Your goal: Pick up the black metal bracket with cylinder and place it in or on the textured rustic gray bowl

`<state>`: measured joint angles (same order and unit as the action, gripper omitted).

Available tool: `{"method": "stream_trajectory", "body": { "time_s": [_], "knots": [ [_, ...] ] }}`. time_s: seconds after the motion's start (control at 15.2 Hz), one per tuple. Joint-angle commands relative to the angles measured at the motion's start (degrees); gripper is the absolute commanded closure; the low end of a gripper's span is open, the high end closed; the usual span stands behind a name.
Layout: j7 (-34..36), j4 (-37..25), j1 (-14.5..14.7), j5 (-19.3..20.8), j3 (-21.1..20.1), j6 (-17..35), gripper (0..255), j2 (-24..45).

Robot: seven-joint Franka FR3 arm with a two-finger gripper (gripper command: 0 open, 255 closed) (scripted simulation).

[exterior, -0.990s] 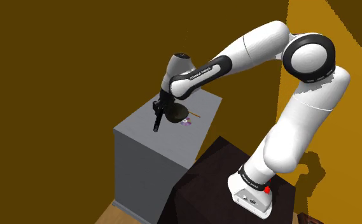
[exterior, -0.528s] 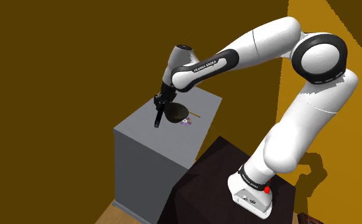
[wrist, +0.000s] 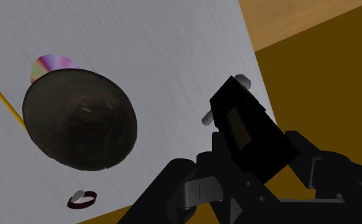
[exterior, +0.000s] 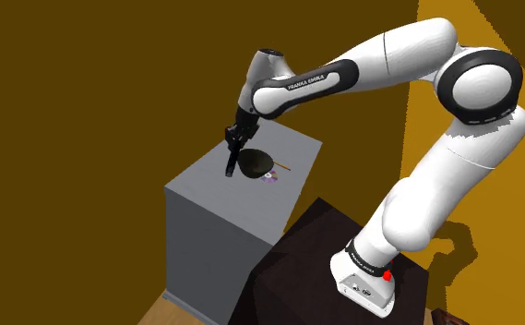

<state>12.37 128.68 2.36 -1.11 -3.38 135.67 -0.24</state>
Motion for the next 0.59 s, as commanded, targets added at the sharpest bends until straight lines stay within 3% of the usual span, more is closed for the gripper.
{"method": "stream_trajectory", "body": {
  "time_s": [0.0,0.53],
  "knots": [
    [0.0,-0.5,0.0,-0.1,0.0,-1.5,255,-0.9],
    [-10.2,-5.1,-4.6,-1.4,4.9,-5.9,255,-0.5]
  ]
}}
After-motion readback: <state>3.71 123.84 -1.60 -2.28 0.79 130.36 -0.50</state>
